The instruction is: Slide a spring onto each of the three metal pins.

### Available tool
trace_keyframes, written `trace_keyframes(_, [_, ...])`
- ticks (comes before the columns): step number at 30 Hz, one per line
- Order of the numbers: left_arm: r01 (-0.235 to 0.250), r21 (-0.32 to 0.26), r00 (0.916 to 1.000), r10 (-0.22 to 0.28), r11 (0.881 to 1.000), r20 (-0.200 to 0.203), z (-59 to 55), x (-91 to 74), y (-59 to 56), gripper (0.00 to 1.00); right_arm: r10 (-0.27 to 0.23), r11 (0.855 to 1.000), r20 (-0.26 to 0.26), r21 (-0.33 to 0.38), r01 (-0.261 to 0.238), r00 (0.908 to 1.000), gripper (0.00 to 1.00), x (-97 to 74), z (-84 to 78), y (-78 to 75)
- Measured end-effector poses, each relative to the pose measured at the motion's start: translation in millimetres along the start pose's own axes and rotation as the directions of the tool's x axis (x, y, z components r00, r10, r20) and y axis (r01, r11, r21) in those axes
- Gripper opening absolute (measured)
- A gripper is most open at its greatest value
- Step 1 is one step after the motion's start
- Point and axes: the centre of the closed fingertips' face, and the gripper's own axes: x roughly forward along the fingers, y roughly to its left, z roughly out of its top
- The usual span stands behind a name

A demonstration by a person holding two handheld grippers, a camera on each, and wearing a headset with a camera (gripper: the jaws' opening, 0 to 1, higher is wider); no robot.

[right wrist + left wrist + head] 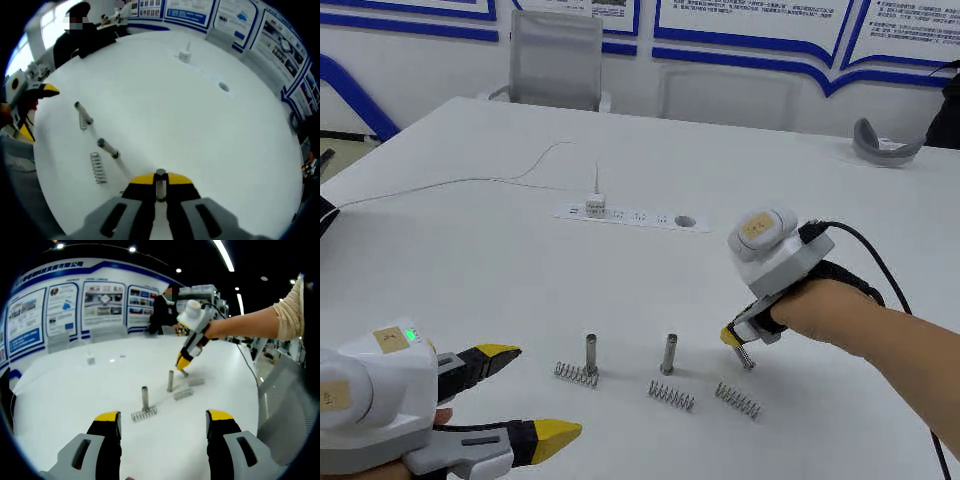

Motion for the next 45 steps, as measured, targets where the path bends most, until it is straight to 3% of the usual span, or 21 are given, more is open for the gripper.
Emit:
trace_keyframes(17, [0.007,0.010,1.0000,-0.007,1.000,0.003,3.2,0.2,-6.0,0.70,-0.022,0.997,0.114,0.072,0.014,0.9932,0.08,-17.5,-12.8,4.4])
trace_keyframes(24, [0.011,0.013,0.9999,-0.011,1.000,0.005,4.7,1.3,-6.4,0.70,-0.044,0.993,0.194,0.116,0.022,0.9801,0.08,-25.3,-12.2,0.5])
trace_keyframes(29, [0.012,0.014,0.9999,-0.012,1.000,0.006,5.4,1.9,-7.0,0.70,-0.053,0.991,0.262,0.132,0.019,0.9637,0.08,-27.5,-11.9,-0.3])
trace_keyframes(45, [0.015,0.015,0.9999,-0.015,1.000,0.006,4.7,2.4,-8.9,0.70,-0.058,0.988,0.372,0.157,-0.001,0.9263,0.09,-25.2,-18.6,3.3])
